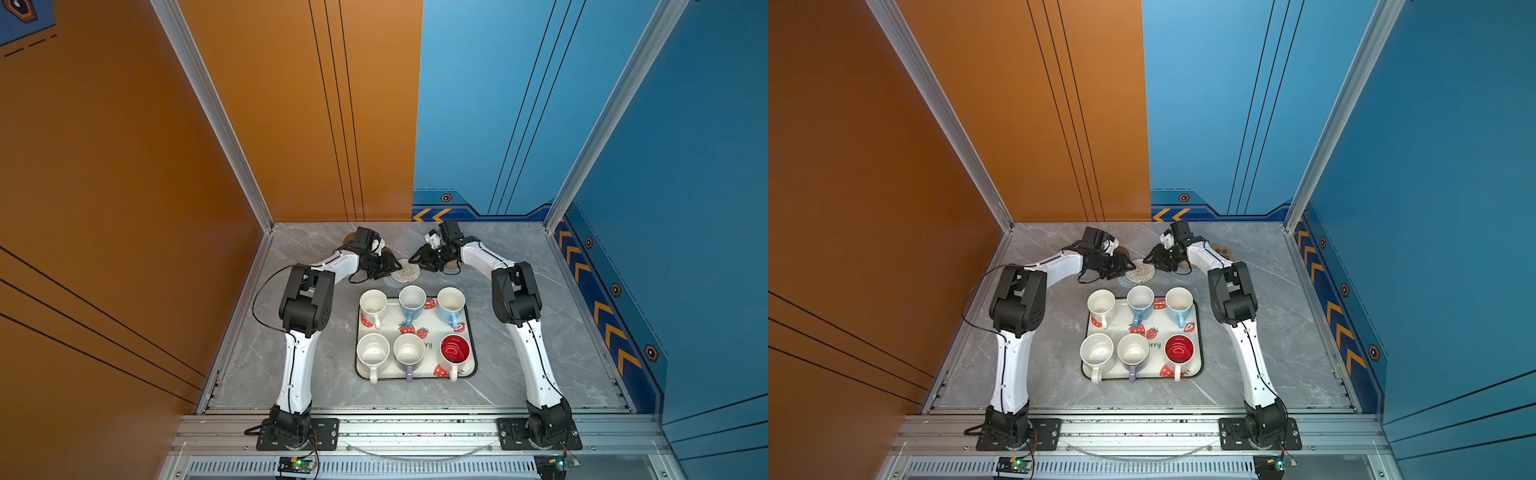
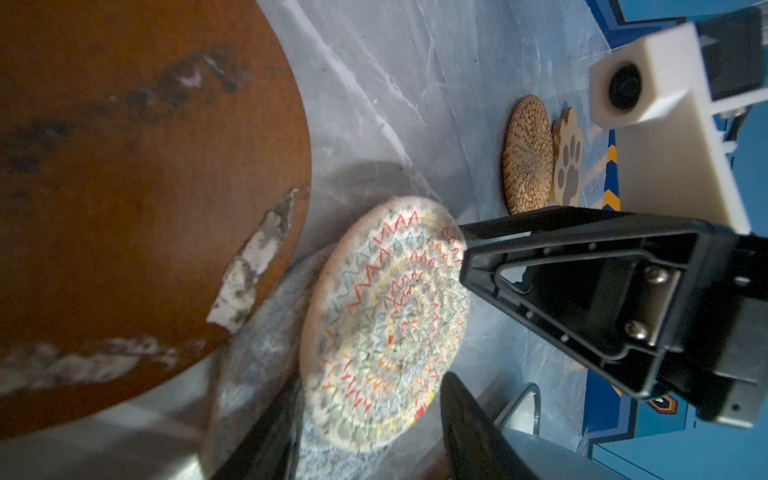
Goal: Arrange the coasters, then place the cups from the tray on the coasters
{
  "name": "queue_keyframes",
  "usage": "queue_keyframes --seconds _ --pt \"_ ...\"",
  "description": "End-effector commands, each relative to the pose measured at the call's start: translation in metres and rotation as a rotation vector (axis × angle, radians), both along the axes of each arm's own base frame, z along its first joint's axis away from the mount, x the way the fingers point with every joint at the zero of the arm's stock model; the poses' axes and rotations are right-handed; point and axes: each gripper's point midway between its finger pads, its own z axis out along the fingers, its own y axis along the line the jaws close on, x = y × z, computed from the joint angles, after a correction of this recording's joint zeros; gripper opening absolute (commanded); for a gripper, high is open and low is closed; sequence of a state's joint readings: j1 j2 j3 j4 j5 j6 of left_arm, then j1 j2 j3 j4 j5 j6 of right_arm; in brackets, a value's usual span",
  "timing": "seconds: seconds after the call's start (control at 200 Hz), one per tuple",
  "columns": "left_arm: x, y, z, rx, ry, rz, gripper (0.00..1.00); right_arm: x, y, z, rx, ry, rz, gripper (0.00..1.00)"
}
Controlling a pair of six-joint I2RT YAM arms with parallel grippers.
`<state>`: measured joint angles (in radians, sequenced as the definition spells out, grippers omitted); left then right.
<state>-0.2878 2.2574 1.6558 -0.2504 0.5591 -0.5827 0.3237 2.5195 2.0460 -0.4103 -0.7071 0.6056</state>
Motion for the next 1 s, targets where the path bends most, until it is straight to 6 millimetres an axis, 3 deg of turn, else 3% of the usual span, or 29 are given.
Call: queue_keyframes --seconds 0.0,0.456,0.731,0.997 --pt "0.008 -0.005 0.008 -0.049 -0.016 -0.004 0.49 -0.011 0.004 -0.007 0.011 0.046 0.001 0.37" --pt "0.019 -0.026 0.03 -0.08 -0.065 -0.009 0.42 -0.006 -0.006 0.008 0.066 0.026 -0.03 0.28" --pt "0.032 -0.049 0.035 -0.111 -0.079 -0.022 0.42 0.001 -0.03 0.015 0.077 0.005 -0.073 0.28" --pt "0.046 -0.077 0.026 -0.16 -0.066 -0.042 0.42 0.01 -0.055 0.024 0.092 -0.021 -0.128 0.28"
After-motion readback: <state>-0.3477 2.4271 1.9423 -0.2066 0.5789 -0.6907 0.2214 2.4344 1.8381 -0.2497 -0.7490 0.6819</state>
